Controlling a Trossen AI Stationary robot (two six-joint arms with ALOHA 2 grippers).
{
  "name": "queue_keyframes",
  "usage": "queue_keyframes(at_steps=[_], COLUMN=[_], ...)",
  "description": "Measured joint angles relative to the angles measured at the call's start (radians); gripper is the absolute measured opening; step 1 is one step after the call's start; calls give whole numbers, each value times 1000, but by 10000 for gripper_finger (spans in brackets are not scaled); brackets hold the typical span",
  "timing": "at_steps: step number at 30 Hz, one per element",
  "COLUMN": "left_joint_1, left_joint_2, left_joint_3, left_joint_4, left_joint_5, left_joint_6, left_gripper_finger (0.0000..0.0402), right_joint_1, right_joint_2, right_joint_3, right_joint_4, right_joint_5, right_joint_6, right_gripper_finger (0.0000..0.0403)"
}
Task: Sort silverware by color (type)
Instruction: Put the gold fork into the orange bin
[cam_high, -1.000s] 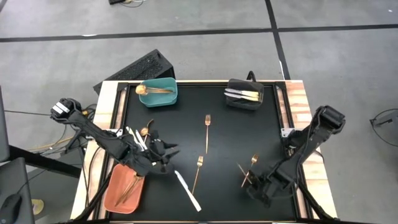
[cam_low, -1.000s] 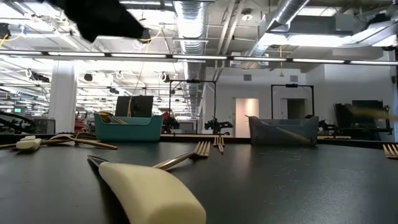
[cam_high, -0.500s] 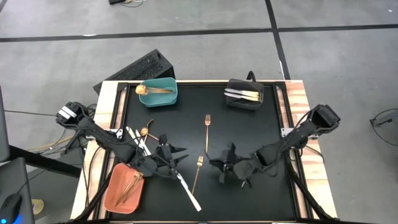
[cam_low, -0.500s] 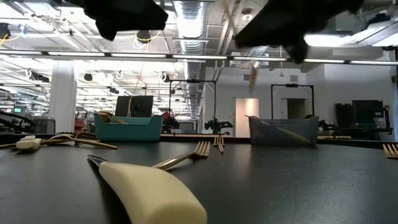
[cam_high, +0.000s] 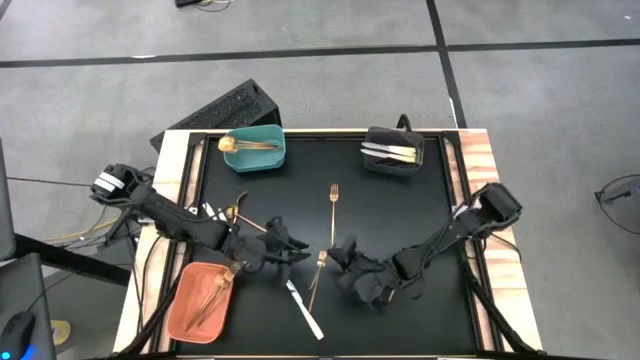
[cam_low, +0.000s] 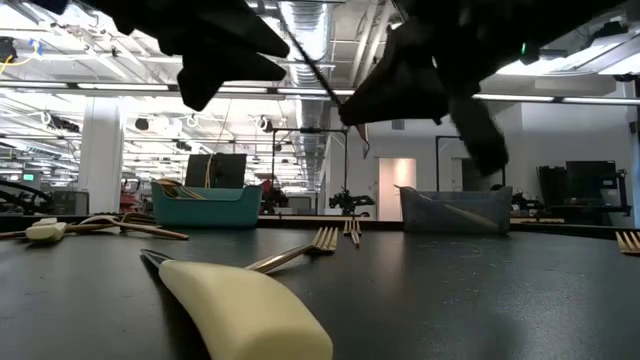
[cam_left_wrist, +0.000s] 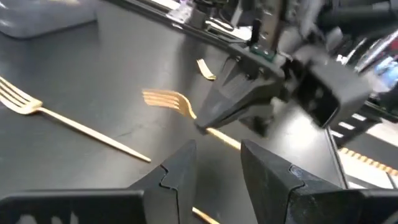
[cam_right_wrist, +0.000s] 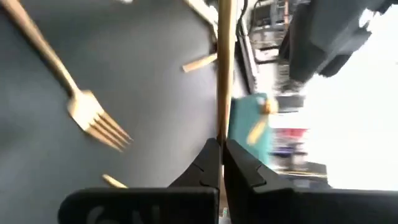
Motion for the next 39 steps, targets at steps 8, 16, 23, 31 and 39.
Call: queue_keyframes(at_steps=[8, 16, 23, 31, 39], left_joint_1=[47, 86, 132, 154, 183], left_joint_2=[0, 2, 68, 135, 134], left_joint_3=[0, 0, 0, 1, 1], left_joint_4=[25, -32, 24, 179, 184], left_joint_5=[191, 192, 248, 332, 327], left_joint_6=[-46, -56, -33, 12, 3], left_gripper_finger=[116, 165, 178, 142, 115], right_joint_1=[-8, -7, -16, -18, -26], right_joint_2=[90, 88, 88, 89, 88], right_joint_3=[98, 113, 116, 115, 117], right_joint_4=[-3, 51, 64, 87, 94], right_joint_5=[184, 229, 219, 215, 222], right_joint_6=[-300, -453, -506, -514, -514], right_gripper_finger=[31, 32, 33, 33, 33])
